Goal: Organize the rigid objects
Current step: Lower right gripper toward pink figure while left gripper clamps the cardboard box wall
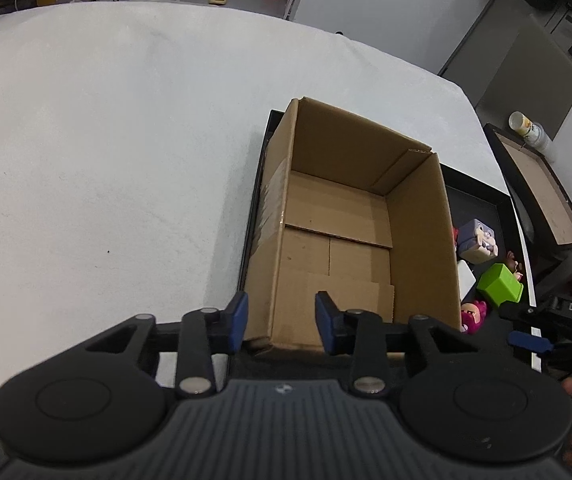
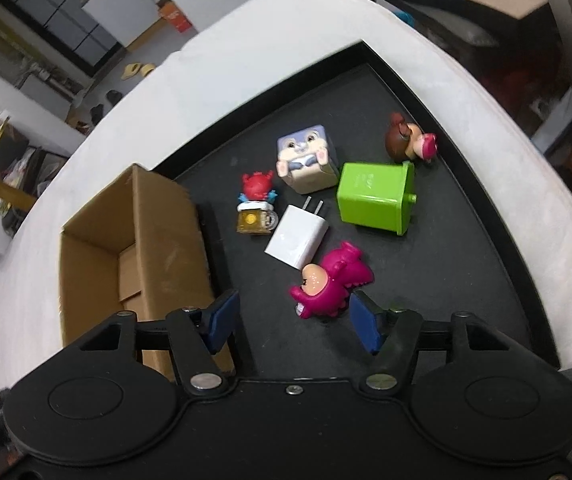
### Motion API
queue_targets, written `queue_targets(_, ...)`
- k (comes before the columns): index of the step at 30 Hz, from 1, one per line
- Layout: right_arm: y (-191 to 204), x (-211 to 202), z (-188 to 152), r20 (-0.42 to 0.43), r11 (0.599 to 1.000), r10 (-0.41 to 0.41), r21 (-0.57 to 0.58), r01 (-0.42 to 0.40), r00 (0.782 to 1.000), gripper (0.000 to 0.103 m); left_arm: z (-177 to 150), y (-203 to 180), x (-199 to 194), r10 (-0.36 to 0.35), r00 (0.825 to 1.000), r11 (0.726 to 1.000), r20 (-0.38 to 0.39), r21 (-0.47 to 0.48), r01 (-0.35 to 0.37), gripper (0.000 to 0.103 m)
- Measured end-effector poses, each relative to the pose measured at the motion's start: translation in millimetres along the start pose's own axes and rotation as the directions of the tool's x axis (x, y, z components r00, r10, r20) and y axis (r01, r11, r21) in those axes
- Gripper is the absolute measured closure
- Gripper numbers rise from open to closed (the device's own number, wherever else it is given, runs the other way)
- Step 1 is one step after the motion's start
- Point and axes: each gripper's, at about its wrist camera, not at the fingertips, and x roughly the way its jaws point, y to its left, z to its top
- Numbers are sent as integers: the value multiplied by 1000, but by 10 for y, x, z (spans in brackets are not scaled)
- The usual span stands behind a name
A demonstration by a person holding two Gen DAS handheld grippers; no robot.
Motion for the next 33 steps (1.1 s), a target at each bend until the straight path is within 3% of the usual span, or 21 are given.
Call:
queue_targets(11,-144,383,15,-53,985,3,171,6,999,48,20,5,82,3,1000,1000,-4,-20,-4,78)
queue_targets(17,-169,482,28,-58,978,-21,206,32,998,48,17,2,93,5,1000,1000,-2,-26,-5,79)
queue_targets(24,-193,627,13,-66,973,-78,211,90,995,49,27,5,147,25,1000,999,-15,-29,-25,82)
queue_targets(26,-195,673,-4,-73,975,-84,202,97,994,59,27,-9,152,38,999,999,-14,-21,-39,85)
queue_targets(29,-179,636,-20,-68,979,-74,186,85,995,60,15,0,144,48,999,998,-13,-28,-49,91)
queue_targets(33,-159,530,-41,-57,986,-58,156,66,997,60,0,-5,136,48,999,999,-15,-22,-48,93)
